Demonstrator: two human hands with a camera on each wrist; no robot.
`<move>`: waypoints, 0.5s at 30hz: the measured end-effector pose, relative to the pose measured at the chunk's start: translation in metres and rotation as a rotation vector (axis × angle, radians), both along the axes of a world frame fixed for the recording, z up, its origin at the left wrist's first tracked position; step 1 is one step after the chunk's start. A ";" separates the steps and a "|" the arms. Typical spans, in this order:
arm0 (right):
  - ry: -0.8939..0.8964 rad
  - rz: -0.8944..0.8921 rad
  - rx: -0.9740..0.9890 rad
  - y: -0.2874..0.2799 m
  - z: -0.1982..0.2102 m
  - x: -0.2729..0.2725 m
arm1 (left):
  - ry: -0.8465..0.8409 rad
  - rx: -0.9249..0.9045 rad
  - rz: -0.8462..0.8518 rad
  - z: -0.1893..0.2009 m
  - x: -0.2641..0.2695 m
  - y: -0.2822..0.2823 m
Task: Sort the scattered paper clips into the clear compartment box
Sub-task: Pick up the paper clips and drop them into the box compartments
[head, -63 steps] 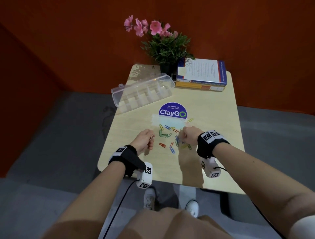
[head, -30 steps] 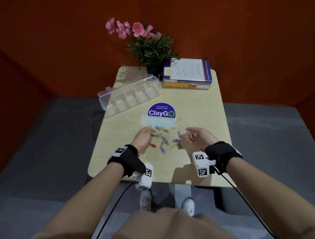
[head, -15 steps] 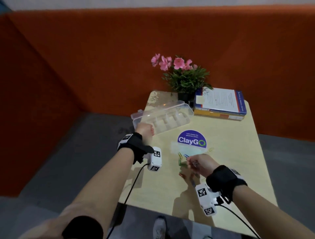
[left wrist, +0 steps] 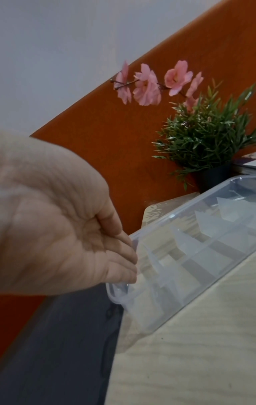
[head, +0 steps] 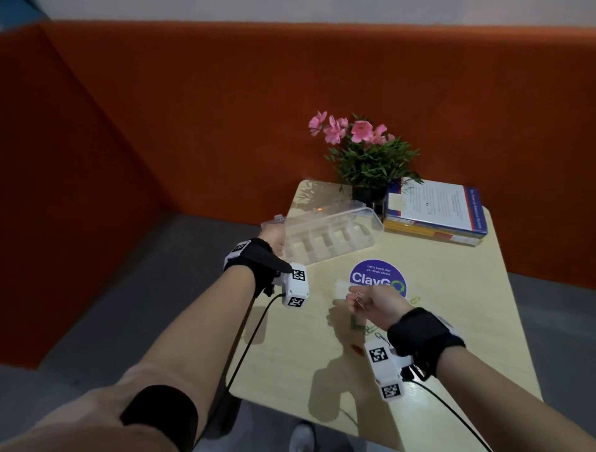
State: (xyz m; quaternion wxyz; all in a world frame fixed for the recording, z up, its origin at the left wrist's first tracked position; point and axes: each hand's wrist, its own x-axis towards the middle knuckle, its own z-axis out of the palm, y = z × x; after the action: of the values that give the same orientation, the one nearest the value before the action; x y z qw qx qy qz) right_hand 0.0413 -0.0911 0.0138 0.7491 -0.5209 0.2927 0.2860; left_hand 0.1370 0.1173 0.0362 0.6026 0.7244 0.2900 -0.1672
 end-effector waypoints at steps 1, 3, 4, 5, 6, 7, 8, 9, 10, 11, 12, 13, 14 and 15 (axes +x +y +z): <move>-0.009 0.002 0.012 0.004 0.005 0.006 | -0.009 -0.011 0.009 0.001 -0.002 0.002; -0.046 0.039 0.023 0.014 0.016 0.021 | -0.039 -0.019 0.062 0.002 -0.005 0.010; -0.073 0.063 0.014 0.020 0.022 0.030 | -0.072 -0.007 0.103 0.006 -0.009 0.014; -0.106 0.089 0.003 0.027 0.026 0.039 | -0.102 0.014 0.122 0.007 -0.013 0.019; -0.140 0.126 -0.003 0.035 0.032 0.048 | -0.144 0.052 0.129 0.007 -0.021 0.025; -0.176 0.165 -0.002 0.044 0.037 0.057 | -0.183 0.100 0.132 0.006 -0.032 0.030; -0.209 0.199 -0.003 0.054 0.041 0.065 | -0.203 0.130 0.135 0.004 -0.045 0.034; -0.240 0.230 -0.019 0.065 0.043 0.074 | -0.214 0.147 0.134 0.000 -0.059 0.037; -0.263 0.260 -0.062 0.076 0.042 0.083 | -0.218 0.167 0.123 -0.005 -0.073 0.039; -0.282 0.295 -0.123 0.087 0.042 0.089 | -0.211 0.180 0.107 -0.009 -0.087 0.041; -0.295 0.330 -0.181 0.096 0.039 0.095 | -0.196 0.189 0.092 -0.014 -0.100 0.042; -0.297 0.365 -0.228 0.103 0.036 0.099 | -0.184 0.187 0.083 -0.020 -0.111 0.043; -0.299 0.400 -0.271 0.109 0.034 0.101 | -0.173 0.174 0.077 -0.025 -0.121 0.043; -0.302 0.431 -0.312 0.114 0.033 0.103 | -0.158 0.163 0.066 -0.029 -0.128 0.043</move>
State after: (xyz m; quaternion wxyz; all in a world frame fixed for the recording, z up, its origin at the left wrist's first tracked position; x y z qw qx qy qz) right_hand 0.1446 0.0226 0.0465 0.6172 -0.7164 0.1011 0.3091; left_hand 0.0091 0.1600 0.0077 0.5681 0.7718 0.2780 -0.0654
